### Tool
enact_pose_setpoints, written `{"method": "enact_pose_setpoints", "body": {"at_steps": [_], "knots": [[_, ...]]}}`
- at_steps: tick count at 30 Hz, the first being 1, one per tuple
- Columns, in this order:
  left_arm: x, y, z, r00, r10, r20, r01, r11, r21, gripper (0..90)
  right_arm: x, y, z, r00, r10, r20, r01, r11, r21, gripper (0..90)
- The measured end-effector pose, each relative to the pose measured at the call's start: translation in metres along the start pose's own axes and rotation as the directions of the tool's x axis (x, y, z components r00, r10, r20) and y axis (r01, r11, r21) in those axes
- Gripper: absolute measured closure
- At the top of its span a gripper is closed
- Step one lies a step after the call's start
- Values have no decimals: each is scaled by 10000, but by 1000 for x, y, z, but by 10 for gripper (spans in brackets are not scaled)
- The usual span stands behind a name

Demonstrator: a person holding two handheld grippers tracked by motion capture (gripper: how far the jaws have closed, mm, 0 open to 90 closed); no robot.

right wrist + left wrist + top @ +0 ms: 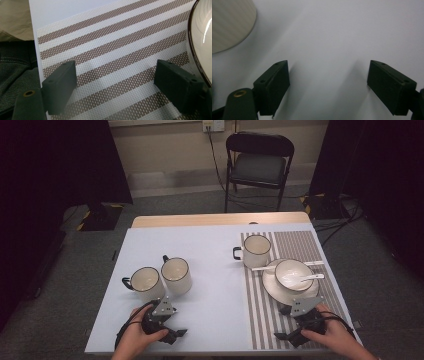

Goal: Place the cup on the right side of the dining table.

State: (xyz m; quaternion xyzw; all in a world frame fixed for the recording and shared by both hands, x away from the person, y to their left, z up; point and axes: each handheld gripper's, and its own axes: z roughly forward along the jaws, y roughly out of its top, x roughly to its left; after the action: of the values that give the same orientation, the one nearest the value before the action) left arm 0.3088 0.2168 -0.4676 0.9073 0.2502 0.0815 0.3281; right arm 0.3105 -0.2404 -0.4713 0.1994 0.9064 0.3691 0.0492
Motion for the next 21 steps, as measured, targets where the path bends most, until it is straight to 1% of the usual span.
{"method": "enact_pose_setpoints", "body": {"at_steps": [1,3,6,7,9,12,15,17,21], "knots": [[0,-1,0,10000,75,43,-75,9999,-73,169,0,-1,0,10000,-21,12,21,10000,-87,175],[0,-2,0,10000,89,-2,-89,9999,-99,165,0,-2,0,10000,-42,35,42,9998,-180,174],[0,-4,0,9999,116,65,-114,9995,-293,161,0,-4,0,10000,-98,14,98,9996,-264,167],[0,-6,0,9999,70,75,-67,9992,-390,159,0,-4,1,9999,-161,-3,160,9994,-296,159],[0,-7,0,9999,111,74,-107,9986,-523,156,0,-7,1,9994,-338,-92,334,9984,-451,149],[0,-11,0,9999,104,67,-99,9969,-780,148,-1,-8,1,9996,-249,-162,240,9981,-559,149],[1,-15,0,9997,205,107,-192,9945,-1033,143,-1,-8,1,9994,-302,-144,293,9981,-541,148],[0,-17,1,9998,161,135,-144,9927,-1197,140,-1,-8,1,9994,-319,-146,311,9981,-540,144],[0,-17,1,9997,205,163,-184,9926,-1199,130,-1,-8,1,9994,-262,-212,249,9980,-577,142]]}}
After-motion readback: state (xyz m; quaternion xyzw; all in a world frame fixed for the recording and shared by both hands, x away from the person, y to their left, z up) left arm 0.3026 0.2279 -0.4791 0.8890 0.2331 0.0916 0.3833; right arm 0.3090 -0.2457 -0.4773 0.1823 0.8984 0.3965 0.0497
